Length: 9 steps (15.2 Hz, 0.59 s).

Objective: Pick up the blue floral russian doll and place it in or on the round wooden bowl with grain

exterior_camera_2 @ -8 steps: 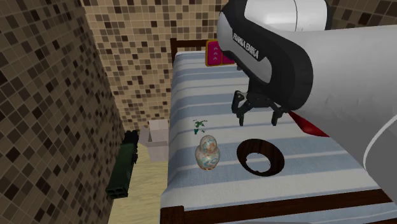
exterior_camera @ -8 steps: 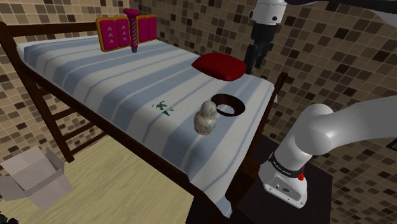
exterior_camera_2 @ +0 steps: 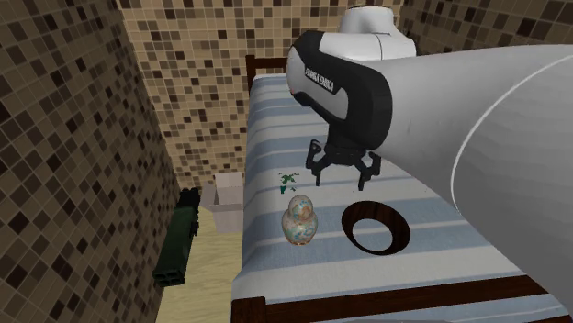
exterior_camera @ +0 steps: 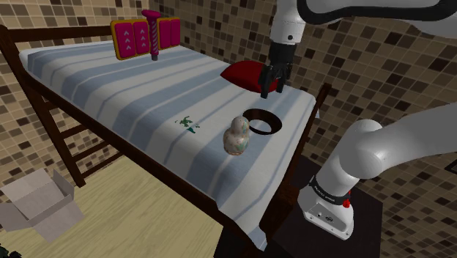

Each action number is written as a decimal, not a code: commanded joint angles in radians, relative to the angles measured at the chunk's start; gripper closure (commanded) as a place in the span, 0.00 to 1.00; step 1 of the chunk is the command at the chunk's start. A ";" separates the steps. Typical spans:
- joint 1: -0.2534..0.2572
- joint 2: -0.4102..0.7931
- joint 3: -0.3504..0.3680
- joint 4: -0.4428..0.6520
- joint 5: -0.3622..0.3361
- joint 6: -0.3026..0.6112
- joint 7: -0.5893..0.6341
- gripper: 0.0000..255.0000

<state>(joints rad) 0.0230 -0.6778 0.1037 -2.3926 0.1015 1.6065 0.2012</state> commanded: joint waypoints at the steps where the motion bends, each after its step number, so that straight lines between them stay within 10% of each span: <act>1: 0.001 0.040 0.022 -0.018 0.036 0.061 0.049 0.00; 9: 0.014 0.207 0.102 -0.034 0.144 0.264 0.201 0.00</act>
<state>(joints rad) 0.0366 -0.4824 0.2011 -2.4185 0.2389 1.8485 0.3948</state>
